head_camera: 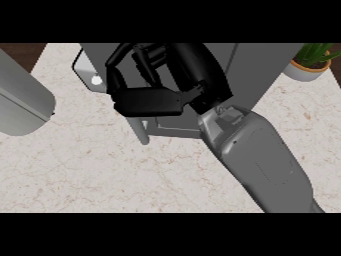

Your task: Pick up the bottled water, place it into the cabinet and close the cabinet

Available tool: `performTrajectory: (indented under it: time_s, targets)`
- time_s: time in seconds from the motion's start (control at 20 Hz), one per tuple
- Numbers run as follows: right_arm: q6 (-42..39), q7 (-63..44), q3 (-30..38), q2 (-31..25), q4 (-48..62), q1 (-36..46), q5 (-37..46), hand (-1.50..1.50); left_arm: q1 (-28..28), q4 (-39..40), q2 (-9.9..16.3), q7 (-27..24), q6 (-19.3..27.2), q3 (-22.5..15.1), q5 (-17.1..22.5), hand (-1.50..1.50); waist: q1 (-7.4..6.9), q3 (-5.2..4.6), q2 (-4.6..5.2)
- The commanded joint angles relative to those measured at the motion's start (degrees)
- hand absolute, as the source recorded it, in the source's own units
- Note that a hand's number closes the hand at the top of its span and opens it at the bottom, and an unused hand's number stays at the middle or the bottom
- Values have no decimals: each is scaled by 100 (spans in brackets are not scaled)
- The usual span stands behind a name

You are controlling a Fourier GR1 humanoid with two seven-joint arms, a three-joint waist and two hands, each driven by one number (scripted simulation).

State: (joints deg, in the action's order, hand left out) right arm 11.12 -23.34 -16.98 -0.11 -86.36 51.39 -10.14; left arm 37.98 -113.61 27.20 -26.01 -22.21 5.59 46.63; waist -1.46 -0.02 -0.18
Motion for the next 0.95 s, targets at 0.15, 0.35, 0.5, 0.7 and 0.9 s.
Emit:
performTrajectory:
  time_s: [0.15,0.35,0.5,0.7,0.9]
  targets:
    - [-309,604,477,-14,1553,507,48,150,-42,112,326,252,-435,559,599,150,-45,-1,53]
    - [-395,895,576,-163,1823,298,-36,150,-339,233,-36,144,-221,140,72,150,-31,-4,90]
    - [-387,1046,583,-240,2073,378,26,150,-396,157,140,331,-248,179,208,150,-72,-4,129]
    - [-281,1286,476,-203,2253,177,112,150,-482,77,136,382,-234,148,262,150,-84,-3,147]
    - [-475,1240,657,-414,2294,440,-63,150,-646,146,172,424,-120,278,320,150,-53,-4,136]
